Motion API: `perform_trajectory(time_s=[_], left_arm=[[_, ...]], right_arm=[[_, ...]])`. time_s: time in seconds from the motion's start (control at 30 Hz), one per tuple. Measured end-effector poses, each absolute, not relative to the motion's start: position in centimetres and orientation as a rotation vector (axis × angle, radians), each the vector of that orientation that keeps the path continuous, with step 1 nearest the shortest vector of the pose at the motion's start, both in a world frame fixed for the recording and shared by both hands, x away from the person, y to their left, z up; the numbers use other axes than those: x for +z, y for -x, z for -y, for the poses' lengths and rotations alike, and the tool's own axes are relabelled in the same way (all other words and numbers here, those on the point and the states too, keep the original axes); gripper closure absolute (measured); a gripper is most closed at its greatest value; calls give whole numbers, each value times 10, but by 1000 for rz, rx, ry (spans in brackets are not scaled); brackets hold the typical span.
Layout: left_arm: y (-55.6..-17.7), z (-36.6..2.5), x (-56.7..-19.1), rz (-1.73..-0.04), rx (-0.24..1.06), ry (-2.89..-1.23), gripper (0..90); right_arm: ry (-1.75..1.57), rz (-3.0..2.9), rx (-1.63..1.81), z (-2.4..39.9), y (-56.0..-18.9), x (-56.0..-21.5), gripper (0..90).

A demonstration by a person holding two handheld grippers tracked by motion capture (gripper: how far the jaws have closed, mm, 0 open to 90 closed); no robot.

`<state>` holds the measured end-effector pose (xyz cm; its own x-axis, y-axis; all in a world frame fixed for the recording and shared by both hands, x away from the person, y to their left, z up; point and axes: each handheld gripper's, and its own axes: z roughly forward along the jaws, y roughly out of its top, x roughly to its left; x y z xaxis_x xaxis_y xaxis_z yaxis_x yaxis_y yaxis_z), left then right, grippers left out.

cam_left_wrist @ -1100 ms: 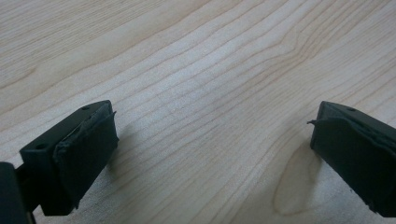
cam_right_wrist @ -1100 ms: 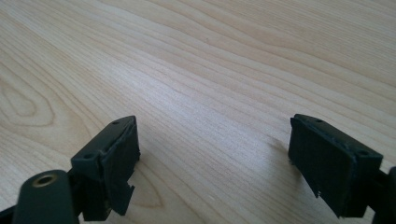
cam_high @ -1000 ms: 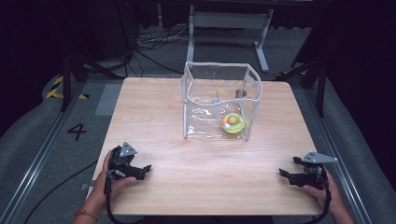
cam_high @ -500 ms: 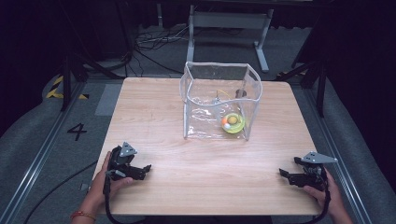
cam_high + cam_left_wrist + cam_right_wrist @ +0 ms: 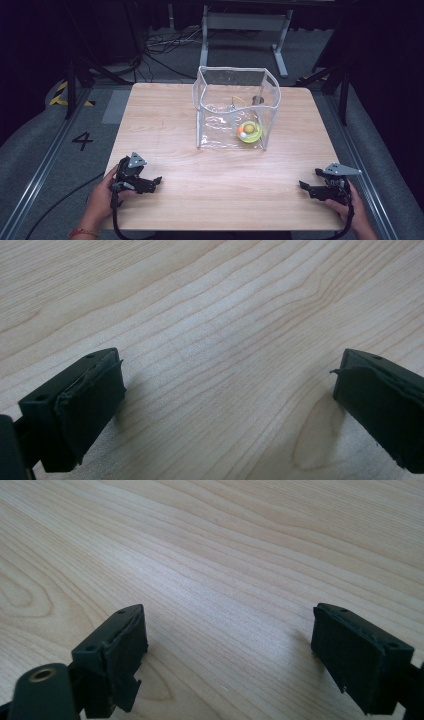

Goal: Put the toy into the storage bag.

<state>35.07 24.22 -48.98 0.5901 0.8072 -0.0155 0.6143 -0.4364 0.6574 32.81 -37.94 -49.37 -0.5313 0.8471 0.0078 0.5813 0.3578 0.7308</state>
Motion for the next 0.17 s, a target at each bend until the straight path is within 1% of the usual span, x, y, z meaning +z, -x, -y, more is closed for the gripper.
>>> perform_trajectory(time_s=[0.17], left_arm=[[-348, -241, -490, -1164, 417, -2175, 1]], right_arm=[[-1248, -2252, 982, 379, -328, -494, 150]])
